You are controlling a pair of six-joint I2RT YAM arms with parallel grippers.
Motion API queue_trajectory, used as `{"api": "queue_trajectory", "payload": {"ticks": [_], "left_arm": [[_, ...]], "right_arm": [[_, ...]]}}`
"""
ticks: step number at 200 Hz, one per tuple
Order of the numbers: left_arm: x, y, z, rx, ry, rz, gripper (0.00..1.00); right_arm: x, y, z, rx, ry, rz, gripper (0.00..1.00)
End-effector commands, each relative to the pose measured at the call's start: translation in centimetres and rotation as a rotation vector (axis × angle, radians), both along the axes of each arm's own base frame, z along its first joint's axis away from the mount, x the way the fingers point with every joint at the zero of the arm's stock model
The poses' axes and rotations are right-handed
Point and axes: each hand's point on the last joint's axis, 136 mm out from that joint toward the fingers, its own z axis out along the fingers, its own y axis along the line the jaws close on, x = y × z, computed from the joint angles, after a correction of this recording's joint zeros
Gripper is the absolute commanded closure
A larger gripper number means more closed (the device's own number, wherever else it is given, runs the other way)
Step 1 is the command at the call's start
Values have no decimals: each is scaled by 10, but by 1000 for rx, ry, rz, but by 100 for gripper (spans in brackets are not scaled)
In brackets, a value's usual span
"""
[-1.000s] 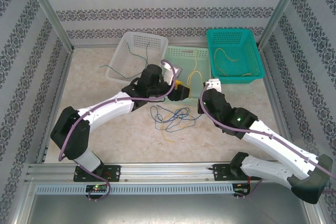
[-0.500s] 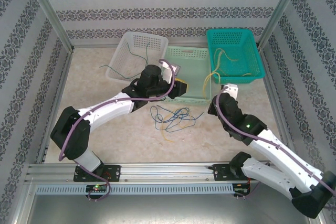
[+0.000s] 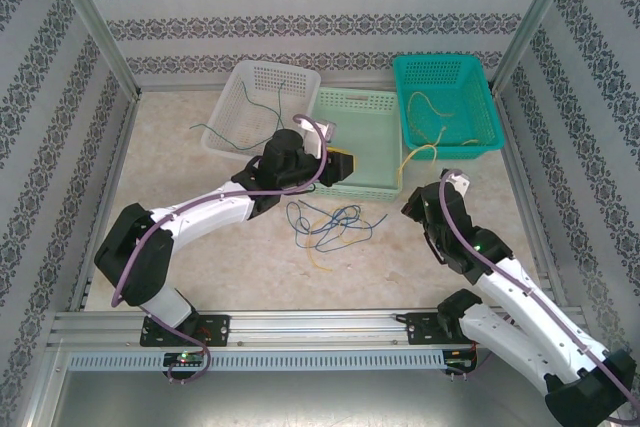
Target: Untangle the cables
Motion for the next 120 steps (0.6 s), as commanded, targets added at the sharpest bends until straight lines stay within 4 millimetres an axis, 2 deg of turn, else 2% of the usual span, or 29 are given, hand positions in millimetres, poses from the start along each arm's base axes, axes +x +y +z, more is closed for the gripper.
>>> {"api": "queue_trajectory", "payload": {"ticks": [1, 16, 32, 46, 71, 101, 120], "left_arm": [[-1, 6, 22, -58, -38, 52, 55], [0, 8, 21, -54, -35, 68, 53], [2, 12, 21, -50, -31, 89, 41], [-1, 8, 25, -57, -43, 59, 38], [-18, -14, 32, -78, -42, -83, 37], [-45, -48, 21, -51, -22, -200, 37], [-54, -59, 19, -67, -17, -217, 36]], "right_arm": [[6, 10, 1, 42, -12, 22, 100], [6, 12, 3, 17, -12, 44, 100], [7, 16, 8, -22, -22, 77, 100], [6, 18, 13, -68, -23, 104, 100], [7, 17, 17, -114, -14, 109, 100], [15, 20, 23, -72, -47, 74, 100], [20, 26, 26, -76, -59, 87, 100]]}}
